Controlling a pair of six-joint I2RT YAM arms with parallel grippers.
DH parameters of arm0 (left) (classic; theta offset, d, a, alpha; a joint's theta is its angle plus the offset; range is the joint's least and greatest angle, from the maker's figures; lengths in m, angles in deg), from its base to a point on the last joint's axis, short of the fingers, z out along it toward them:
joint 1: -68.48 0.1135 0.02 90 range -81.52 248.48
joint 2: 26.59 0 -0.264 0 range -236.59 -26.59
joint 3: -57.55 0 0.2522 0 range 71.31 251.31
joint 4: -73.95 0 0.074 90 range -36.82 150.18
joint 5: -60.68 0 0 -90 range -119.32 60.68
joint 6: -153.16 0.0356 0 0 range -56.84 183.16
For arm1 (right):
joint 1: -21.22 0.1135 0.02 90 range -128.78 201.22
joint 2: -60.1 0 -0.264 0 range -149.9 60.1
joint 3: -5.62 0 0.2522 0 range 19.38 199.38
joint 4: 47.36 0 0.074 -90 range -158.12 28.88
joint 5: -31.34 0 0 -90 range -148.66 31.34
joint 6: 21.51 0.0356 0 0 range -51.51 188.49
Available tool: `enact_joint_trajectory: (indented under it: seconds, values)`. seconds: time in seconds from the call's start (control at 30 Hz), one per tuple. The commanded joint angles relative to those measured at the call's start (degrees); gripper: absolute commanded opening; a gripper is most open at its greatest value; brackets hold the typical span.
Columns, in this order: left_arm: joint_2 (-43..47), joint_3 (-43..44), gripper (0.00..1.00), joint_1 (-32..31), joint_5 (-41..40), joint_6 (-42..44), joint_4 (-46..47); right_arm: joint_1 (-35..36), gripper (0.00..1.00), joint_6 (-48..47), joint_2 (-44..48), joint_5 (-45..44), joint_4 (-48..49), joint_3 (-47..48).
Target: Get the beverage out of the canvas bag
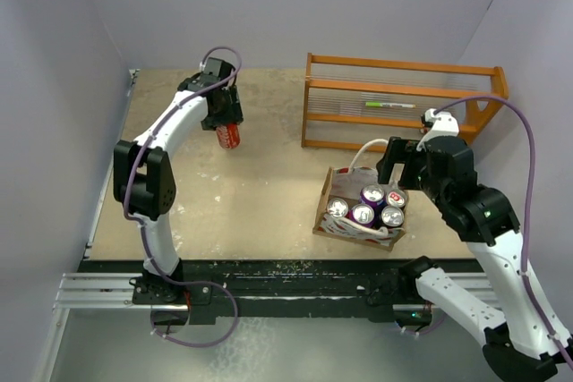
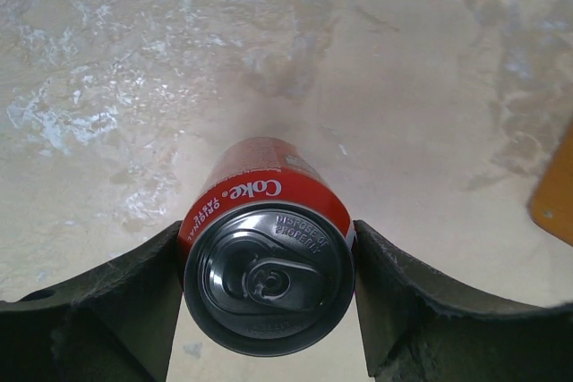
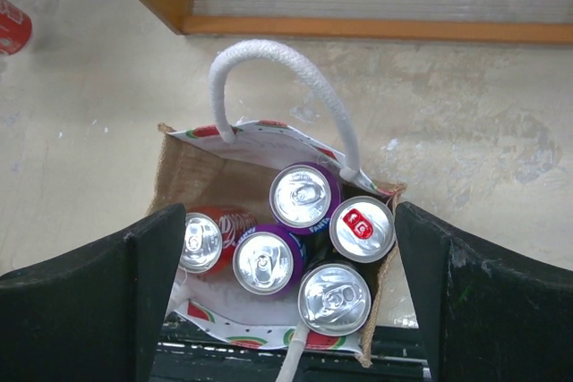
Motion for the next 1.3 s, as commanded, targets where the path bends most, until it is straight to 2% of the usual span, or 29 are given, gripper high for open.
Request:
enact_joint_trajectory:
  seconds: [0.0,0.2,0.4,0.47,0.53,0.7,0.77,0.8,0.97,1.1,1.27]
  values:
    - [-0.96,0.88,0.0,1.97,-1.28,-0.18,7.77,-0.01,1.0,-4.92,-0.52,0.52,3.95,2.07]
    - [-2.47,-0.87,0.0,3.63,-2.48,1.87,10.06,0.01,1.0,-7.28,-3.63,-1.9,2.13,3.46]
    - [-0.58,-7.98,0.0,4.06,-0.69,4.28,17.61,-0.06,1.0,-6.83,-2.19,-2.93,2.74,3.87]
    - [-0.21,-9.41,0.03,4.24,0.03,4.34,18.77,0.01,1.0,-6.81,-2.12,-3.48,2.14,4.59]
    - [-0.19,-9.91,0.13,4.25,0.07,4.43,18.82,-0.04,1.0,-6.62,-1.96,-4.05,1.52,5.23]
    - [1.48,-12.05,0.65,4.25,0.07,5.53,18.35,0.01,1.0,-5.36,-1.0,-4.55,0.6,6.02]
    - [2.97,-12.59,0.81,4.25,-0.1,5.69,17.55,0.0,1.0,-4.47,-0.66,-4.43,0.52,6.35]
    - [3.88,-12.78,0.86,4.25,-0.06,5.85,17.25,0.01,1.0,-4.17,-0.64,-4.12,0.42,6.56]
    - [9.68,-13.82,0.99,4.25,5.36,5.86,15.94,0.01,1.0,-3.44,-1.94,-3.51,-1.18,9.29]
    - [16.98,-18.19,0.99,4.08,12.35,2.65,14.79,0.01,1.0,-1.73,-3.32,-2.81,-3.2,12.0]
    - [30.54,-32.12,0.99,1.14,20.63,-3.47,16.33,0.01,1.0,4.66,-3.03,3.0,-4.63,12.27]
